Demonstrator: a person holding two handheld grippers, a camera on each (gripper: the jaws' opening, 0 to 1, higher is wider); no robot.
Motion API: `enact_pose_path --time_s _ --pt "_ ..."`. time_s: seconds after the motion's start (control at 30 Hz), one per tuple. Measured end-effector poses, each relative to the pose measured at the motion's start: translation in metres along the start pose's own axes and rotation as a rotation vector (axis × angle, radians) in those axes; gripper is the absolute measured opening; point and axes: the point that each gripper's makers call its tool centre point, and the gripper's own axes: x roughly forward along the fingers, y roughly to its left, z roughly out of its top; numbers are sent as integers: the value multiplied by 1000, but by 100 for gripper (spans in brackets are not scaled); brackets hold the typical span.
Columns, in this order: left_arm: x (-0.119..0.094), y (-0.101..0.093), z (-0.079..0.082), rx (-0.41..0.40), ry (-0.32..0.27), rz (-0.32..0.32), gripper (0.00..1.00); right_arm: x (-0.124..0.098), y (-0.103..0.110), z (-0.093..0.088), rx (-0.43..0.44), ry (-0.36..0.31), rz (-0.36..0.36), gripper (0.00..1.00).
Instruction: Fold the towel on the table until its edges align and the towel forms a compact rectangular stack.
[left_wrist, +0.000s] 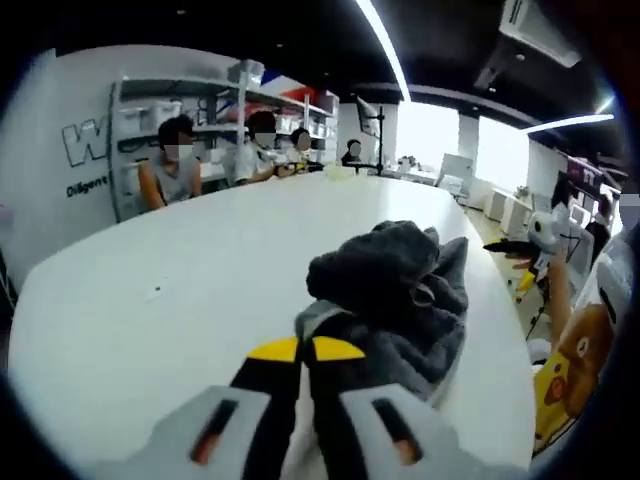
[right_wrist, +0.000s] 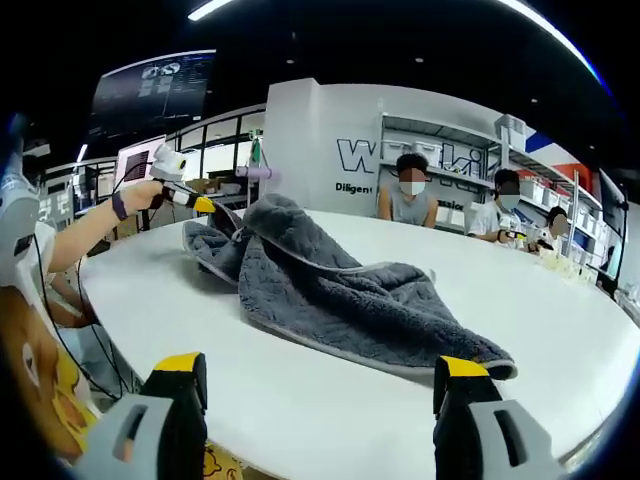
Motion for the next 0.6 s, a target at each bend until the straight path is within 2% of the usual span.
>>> enact_pose_path --time_s 0.2,0.47,0.6 --pt "-21 15 24 28 -25 65 4 -1 -1 -1 0 -1 1 98" --pt "-44 33 45 58 -48 140 4 0 -1 -2 0 2 2 98" --pt "-53 41 51 64 -53 172 4 1 0 -2 1 2 6 98"
